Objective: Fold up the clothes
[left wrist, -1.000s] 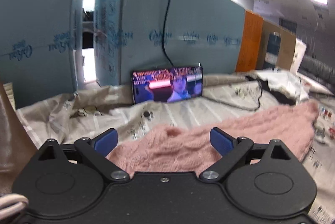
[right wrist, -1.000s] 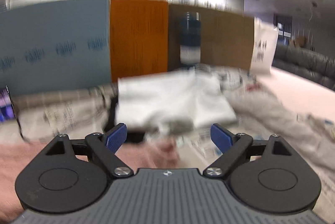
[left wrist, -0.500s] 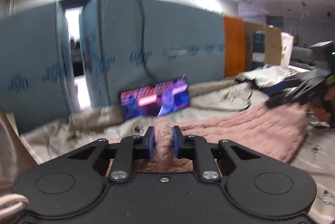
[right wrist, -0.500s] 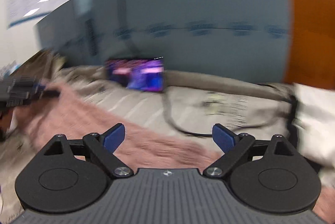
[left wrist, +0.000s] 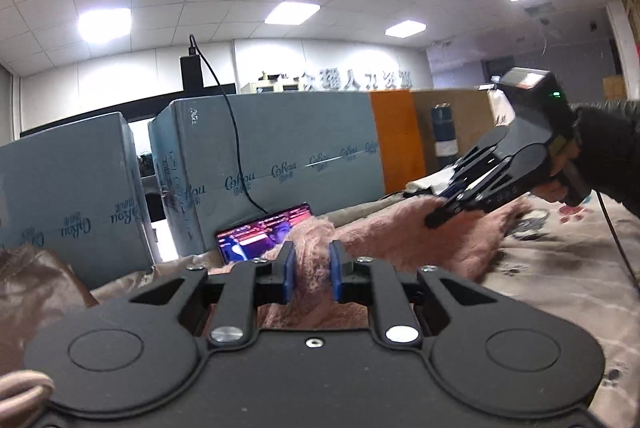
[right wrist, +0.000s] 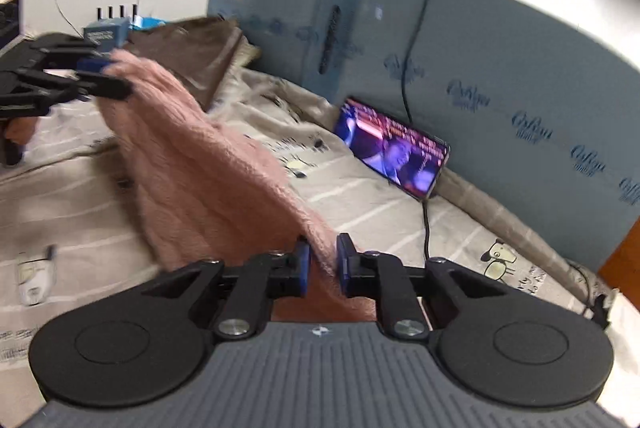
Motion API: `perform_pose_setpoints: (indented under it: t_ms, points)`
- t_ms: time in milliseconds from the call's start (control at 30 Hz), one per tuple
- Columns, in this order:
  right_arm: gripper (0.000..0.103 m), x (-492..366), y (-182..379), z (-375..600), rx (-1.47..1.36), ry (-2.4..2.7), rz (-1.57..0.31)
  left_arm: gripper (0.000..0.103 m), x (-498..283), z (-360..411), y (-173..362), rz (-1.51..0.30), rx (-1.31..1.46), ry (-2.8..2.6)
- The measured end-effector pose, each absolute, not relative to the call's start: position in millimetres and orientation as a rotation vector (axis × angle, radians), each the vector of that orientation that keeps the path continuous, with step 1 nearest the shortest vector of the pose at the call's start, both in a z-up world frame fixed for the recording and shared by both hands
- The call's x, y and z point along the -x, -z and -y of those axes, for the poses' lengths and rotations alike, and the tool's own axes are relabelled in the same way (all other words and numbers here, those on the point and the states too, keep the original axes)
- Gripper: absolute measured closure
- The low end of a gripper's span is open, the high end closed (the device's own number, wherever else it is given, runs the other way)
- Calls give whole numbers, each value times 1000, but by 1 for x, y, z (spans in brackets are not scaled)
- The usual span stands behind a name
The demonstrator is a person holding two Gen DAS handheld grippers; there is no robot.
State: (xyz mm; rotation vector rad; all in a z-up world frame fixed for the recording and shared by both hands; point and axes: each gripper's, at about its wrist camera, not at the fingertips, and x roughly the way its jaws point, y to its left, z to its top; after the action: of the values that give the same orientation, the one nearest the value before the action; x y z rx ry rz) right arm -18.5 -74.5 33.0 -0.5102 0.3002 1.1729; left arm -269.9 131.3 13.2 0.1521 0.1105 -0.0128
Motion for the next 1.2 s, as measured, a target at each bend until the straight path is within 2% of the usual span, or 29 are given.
perform_pose_setpoints:
  t_ms: [167, 300, 567, 600, 633, 700, 733, 767, 800, 867, 933, 1067, 1133, 1200]
  points:
    - [94, 87, -40, 113, 474, -1161, -241, 85, 294, -139, -10, -150, -87, 103]
    - [95, 129, -29, 133, 446, -1123, -264, 84, 306, -133, -3, -247, -81, 159]
    - [92, 141, 13, 150, 303, -1091, -487, 81, 316, -119, 23, -575, -145, 230]
    - [84, 140, 15, 155, 279, -1082, -495, 73, 319, -118, 21, -576, -164, 243]
    - [77, 138, 14, 162, 243, -1072, -488, 60, 322, -120, 16, -555, -163, 266]
    - [33, 129, 9, 179, 155, -1011, -454, 43, 328, -126, 5, -484, -145, 293]
    - [25, 124, 7, 189, 109, -963, -435, 32, 331, -131, -2, -433, -132, 286]
    - [23, 118, 4, 198, 66, -901, -424, 26, 334, -136, -9, -382, -119, 278]
    - [23, 110, 2, 206, 35, -816, -424, 13, 334, -142, -14, -338, -101, 241]
    - [23, 94, 1, 219, 11, -636, -434, 2, 329, -157, -21, -274, -53, 127]
    - [23, 75, 4, 233, -49, -473, -436, 0, 309, -173, -21, -287, 13, -54]
    - [24, 42, 15, 266, -251, -284, -539, 0, 260, -214, -8, -436, 181, -255]
    - [36, 36, 20, 266, -246, -263, -574, 0, 244, -224, -1, -479, 225, -280]
    - [54, 31, 26, 263, -230, -248, -605, 0, 232, -228, 4, -498, 241, -296]
